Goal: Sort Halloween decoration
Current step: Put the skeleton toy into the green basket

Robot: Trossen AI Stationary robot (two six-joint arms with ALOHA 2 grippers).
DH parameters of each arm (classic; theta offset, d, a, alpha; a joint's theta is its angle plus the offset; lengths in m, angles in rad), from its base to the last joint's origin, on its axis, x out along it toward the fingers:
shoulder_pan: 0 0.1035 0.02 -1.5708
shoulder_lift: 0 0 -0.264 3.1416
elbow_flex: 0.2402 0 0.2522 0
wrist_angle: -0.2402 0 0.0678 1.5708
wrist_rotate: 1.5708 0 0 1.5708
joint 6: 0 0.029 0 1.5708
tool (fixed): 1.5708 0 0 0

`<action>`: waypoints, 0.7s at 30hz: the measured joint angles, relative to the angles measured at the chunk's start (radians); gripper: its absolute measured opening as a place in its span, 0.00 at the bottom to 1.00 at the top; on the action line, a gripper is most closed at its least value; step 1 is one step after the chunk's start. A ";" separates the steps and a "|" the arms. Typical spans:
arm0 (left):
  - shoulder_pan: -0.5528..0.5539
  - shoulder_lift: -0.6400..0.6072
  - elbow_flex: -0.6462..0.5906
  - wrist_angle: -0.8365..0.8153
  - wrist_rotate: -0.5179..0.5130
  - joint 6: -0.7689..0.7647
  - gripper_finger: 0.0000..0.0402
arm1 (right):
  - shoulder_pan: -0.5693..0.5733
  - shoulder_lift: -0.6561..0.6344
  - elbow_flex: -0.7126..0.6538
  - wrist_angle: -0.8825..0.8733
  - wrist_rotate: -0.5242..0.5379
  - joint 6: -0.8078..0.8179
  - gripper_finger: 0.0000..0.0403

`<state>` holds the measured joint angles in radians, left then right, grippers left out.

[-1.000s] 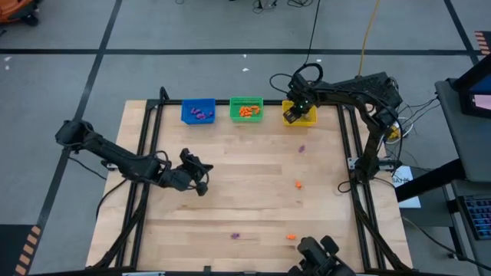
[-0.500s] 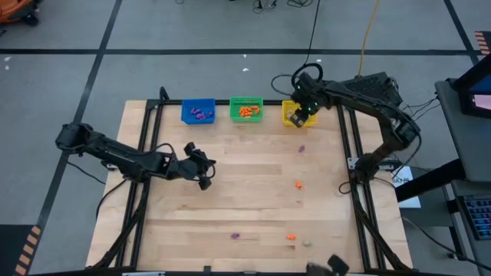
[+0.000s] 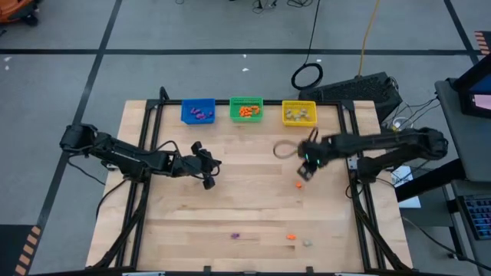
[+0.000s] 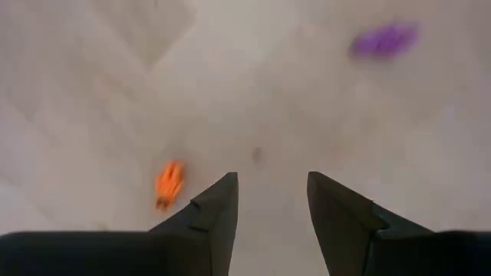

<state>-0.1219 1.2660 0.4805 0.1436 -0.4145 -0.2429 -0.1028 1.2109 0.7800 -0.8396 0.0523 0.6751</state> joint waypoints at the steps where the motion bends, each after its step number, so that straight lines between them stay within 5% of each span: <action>1: 0.000 0.000 0.000 0.005 0.000 0.007 0.00 | 0.054 -0.002 -0.014 0.000 0.010 0.065 0.36; 9: 0.003 0.000 0.000 0.014 -0.005 0.019 0.00 | 0.365 0.051 -0.021 0.105 0.119 0.403 0.41; 21: 0.023 0.000 0.000 0.005 -0.012 0.022 0.00 | 0.467 0.287 -0.021 0.160 0.286 0.568 0.41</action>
<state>-0.0991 1.2663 0.4805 0.1487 -0.4263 -0.2207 0.3641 1.4984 0.7590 -0.6798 0.3384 1.2426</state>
